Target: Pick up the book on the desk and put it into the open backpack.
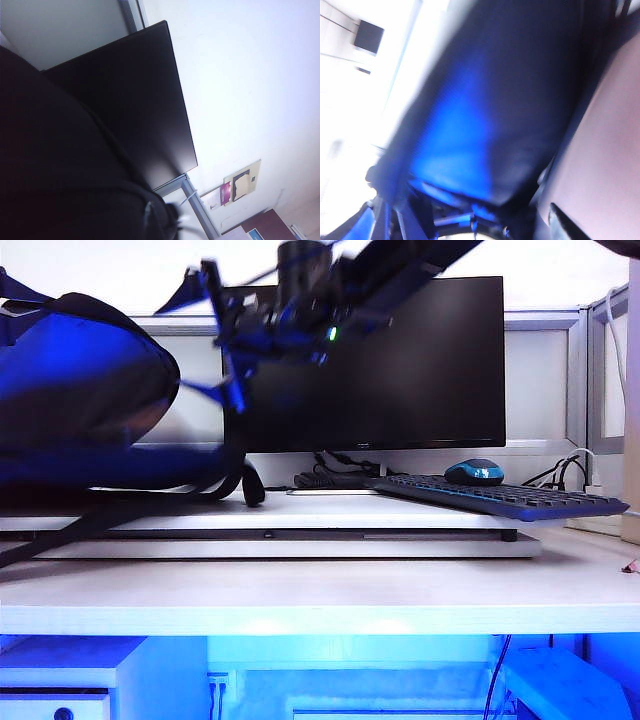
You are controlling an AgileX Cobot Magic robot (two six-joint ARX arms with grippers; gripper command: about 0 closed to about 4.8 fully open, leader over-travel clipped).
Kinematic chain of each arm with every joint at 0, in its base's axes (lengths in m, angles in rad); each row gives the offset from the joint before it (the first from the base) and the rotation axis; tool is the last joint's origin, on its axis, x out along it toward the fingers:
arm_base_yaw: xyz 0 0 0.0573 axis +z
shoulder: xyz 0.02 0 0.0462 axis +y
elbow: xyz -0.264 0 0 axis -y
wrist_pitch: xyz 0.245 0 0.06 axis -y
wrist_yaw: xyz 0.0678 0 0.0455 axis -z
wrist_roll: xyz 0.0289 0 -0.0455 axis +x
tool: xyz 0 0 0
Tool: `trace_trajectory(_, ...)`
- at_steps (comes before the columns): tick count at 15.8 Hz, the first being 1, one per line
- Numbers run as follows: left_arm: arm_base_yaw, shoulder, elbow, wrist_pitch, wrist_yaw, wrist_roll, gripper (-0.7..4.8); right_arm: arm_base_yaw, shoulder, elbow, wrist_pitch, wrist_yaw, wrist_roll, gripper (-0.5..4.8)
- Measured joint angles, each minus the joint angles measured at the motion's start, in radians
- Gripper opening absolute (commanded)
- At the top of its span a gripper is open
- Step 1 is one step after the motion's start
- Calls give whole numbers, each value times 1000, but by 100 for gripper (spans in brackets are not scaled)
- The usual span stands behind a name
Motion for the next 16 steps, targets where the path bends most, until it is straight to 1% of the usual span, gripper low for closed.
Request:
trace_trajectory(1,0,0,0,-2,7,-1,-5,-3,-2,44,-54,0,-47,479)
trace_trajectory(2,-1,0,0,-1,7,-2,-5,-3,-3,61,-74,-2,-62,479)
trace_trajectory(4,-1,0,0,-1,8,-2,-5,-7,-2,89,-100,-21,-81,479)
trace_trajectory(6,-1,0,0,-4,17,9,-5,-29,-13,97,-106,-21,-137,479)
trace_trajectory(7,-1,0,0,-17,45,48,22,-52,-26,97,-117,-20,-157,479)
trace_trajectory(8,-1,0,0,-39,89,117,39,-84,-48,98,-150,-23,-171,479)
trace_trajectory(9,-1,0,0,-49,117,160,117,-101,-58,98,-167,-28,-183,479)
trace_trajectory(10,-2,-2,0,-44,179,224,219,-116,-71,99,-195,-33,-209,479)
trace_trajectory(11,-5,-3,2,-15,237,265,317,-118,-83,99,-218,-40,-237,479)
trace_trajectory(12,-9,-9,9,-7,282,289,372,-119,-95,98,-234,-47,-259,479)
trace_trajectory(13,-9,-13,9,-3,346,307,376,-120,-109,99,-245,-47,-281,479)
trace_trajectory(15,-15,-12,9,-47,457,310,375,-125,-120,100,-245,-48,-294,479)
trace_trajectory(16,-22,-12,9,-60,490,309,374,-126,-120,101,-246,-48,-294,479)
